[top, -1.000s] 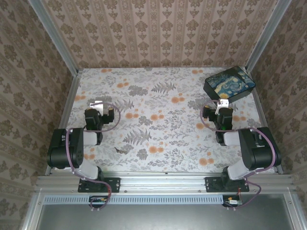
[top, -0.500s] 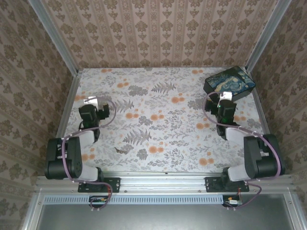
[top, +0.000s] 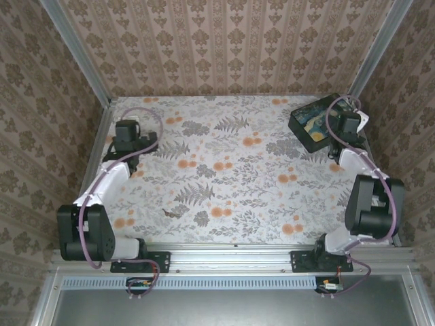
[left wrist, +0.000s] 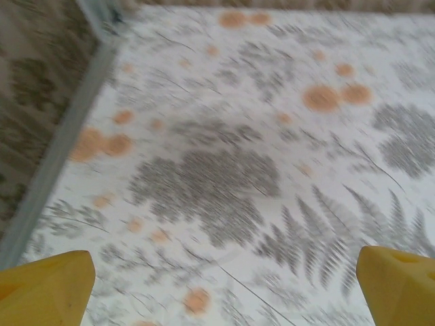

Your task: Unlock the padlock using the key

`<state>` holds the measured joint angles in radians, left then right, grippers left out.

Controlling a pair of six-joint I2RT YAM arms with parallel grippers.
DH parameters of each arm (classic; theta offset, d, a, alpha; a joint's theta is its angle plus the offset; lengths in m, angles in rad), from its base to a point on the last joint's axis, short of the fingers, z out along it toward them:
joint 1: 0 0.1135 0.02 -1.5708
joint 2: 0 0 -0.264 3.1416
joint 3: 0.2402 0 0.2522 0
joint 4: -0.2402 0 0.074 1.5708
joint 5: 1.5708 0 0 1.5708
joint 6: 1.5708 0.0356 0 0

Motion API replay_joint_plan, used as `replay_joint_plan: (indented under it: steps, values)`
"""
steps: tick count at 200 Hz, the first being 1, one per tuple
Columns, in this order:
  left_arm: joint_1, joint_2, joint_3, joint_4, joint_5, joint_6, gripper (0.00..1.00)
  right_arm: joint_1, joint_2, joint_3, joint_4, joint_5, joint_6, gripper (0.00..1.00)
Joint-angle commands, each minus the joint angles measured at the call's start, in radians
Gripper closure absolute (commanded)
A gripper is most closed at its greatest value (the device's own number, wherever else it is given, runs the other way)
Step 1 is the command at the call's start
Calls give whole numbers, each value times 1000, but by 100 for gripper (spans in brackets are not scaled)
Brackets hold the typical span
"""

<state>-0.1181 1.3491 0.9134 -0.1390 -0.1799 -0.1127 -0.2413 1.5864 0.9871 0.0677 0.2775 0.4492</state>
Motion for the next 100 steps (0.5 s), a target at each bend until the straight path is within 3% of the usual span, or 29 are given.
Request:
replay_joint_plan:
  steps: [1,40,100]
  values:
    - [-88,-8,61,-145,-15,-6,0,-49,83,120,-145,8,75,0]
    - [-190,9,102,-181,-6,8,0,-135,257,290,-218,-59,57,0]
    - [-209,25,160,-215,-34,46,0,-132,466,498,-263,-336,-26,2]
